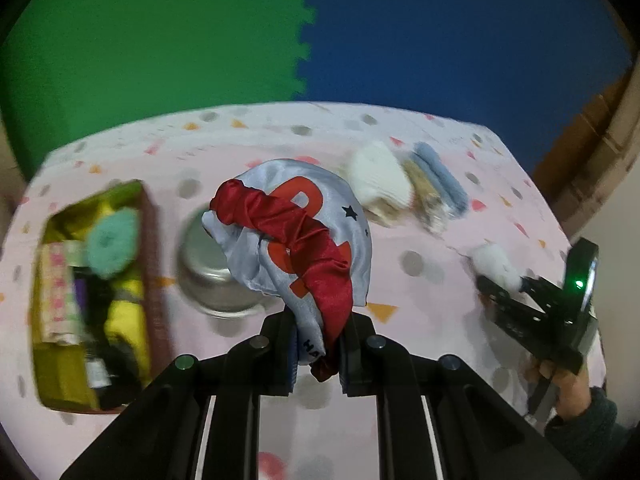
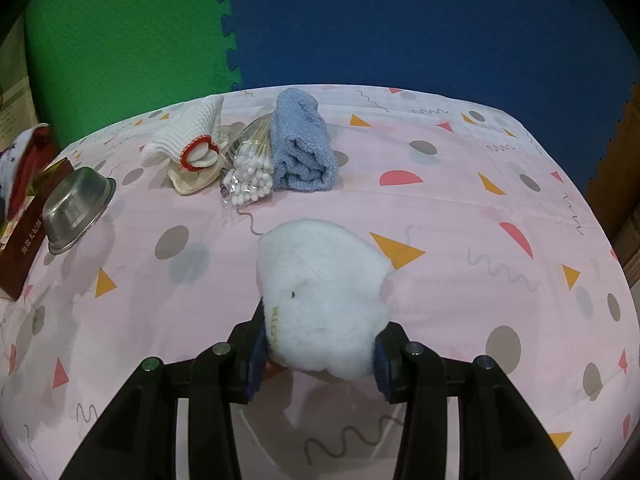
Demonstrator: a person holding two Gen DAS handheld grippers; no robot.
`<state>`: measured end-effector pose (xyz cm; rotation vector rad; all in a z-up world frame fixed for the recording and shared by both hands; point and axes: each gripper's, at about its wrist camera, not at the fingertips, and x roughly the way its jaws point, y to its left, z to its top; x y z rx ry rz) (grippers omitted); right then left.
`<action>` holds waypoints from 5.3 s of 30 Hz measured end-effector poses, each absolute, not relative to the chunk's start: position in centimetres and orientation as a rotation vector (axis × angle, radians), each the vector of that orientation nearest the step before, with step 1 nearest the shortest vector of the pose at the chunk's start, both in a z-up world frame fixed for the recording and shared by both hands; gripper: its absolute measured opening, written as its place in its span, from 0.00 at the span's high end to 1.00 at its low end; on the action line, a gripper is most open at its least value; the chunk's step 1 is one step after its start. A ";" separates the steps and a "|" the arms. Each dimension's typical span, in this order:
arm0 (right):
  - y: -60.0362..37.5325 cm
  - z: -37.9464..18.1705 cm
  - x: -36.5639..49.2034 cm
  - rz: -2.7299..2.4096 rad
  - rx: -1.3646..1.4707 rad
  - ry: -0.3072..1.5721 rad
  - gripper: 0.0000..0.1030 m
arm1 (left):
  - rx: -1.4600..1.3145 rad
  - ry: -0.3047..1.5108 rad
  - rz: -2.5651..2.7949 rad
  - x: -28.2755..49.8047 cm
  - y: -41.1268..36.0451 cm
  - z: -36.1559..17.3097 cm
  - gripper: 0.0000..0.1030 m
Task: Organize soft objects
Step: 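Carry the shirt into the tin tray and open the left gripper, then carry the white fluffy sock into the tin tray and release it with the right gripper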
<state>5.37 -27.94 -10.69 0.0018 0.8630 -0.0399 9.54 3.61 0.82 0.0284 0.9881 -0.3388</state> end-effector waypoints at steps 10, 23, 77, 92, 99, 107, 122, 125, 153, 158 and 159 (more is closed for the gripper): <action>-28.0 -10.6 5.4 -0.038 0.006 0.863 0.57 | -0.003 0.939 -0.095 12.7 13.8 1.7 0.87; -28.0 -10.6 5.4 -0.039 0.007 0.863 0.56 | -0.031 1.045 0.024 17.6 20.0 -2.6 0.84; -27.8 -10.7 5.5 -0.044 -0.026 0.872 0.55 | -0.037 0.857 0.215 4.5 20.3 -0.9 0.32; -27.6 -10.7 5.5 -0.054 -0.048 0.872 0.56 | -0.099 0.873 0.235 4.5 22.0 -1.5 0.30; -27.4 -10.7 5.4 -0.060 -0.061 0.871 0.57 | -0.107 0.893 0.248 4.9 22.5 -2.2 0.29; -26.8 -10.6 5.3 -0.082 -0.077 0.865 0.60 | -0.073 0.884 0.280 4.8 22.6 -2.5 0.28; -17.6 -5.8 5.2 0.143 -0.081 0.810 0.61 | -0.046 0.888 0.273 4.8 22.4 -2.7 0.26; -14.6 -5.1 5.4 0.207 -0.086 0.801 0.61 | -0.049 0.884 0.282 4.7 22.5 -2.6 0.26; 10.5 -4.8 9.3 0.613 -0.226 0.777 0.58 | -0.117 0.880 0.448 2.3 28.3 -3.2 0.25; 12.1 -5.8 10.2 0.619 -0.240 0.786 0.57 | -0.121 0.883 0.443 2.4 28.3 -3.4 0.25; 12.3 -6.1 10.5 0.620 -0.239 0.791 0.56 | -0.119 0.883 0.441 2.5 28.2 -3.4 0.25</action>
